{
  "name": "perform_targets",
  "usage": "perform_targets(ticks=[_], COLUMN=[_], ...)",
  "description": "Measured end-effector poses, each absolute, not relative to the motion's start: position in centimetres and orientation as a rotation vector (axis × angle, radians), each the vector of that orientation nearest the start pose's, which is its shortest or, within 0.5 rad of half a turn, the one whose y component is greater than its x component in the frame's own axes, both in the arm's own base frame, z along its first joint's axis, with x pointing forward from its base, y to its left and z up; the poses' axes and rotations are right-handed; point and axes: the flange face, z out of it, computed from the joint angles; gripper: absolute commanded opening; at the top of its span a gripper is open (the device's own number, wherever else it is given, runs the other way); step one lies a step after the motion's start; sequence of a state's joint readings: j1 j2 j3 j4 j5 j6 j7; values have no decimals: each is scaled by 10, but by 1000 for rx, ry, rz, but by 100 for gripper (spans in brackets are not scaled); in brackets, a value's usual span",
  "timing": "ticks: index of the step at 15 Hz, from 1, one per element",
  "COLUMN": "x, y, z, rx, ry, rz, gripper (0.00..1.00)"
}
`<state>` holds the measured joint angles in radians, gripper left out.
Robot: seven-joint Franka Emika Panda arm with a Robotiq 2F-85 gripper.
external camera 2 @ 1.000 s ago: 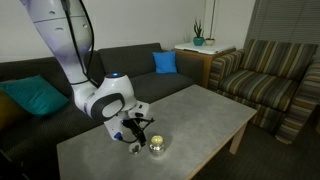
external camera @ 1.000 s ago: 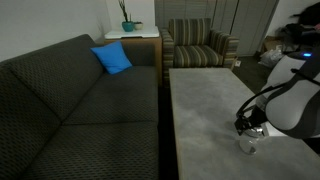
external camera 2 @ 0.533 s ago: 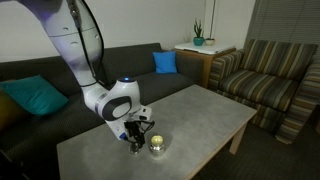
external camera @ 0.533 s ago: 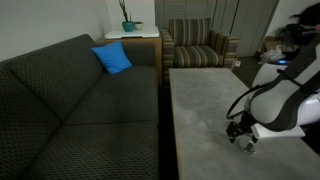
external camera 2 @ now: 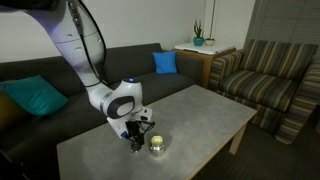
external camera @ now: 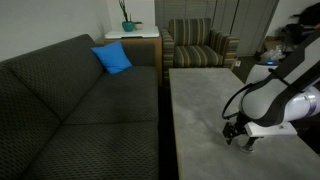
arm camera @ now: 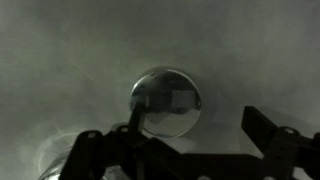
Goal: Use the silver lid to cover the silver tin
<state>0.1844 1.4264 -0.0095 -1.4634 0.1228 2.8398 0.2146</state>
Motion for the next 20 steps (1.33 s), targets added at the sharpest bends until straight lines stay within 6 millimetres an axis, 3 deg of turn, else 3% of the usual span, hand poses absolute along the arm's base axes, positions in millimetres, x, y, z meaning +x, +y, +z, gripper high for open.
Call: perform_targets(ticks=[5,14,20], x=[573,543,545], y=[98,100,93], z=[-166,-167,-164], rx=[-3116,-3142,-3144], ry=[232,320,321], rz=[84,63,-38], gripper=[100,100,100])
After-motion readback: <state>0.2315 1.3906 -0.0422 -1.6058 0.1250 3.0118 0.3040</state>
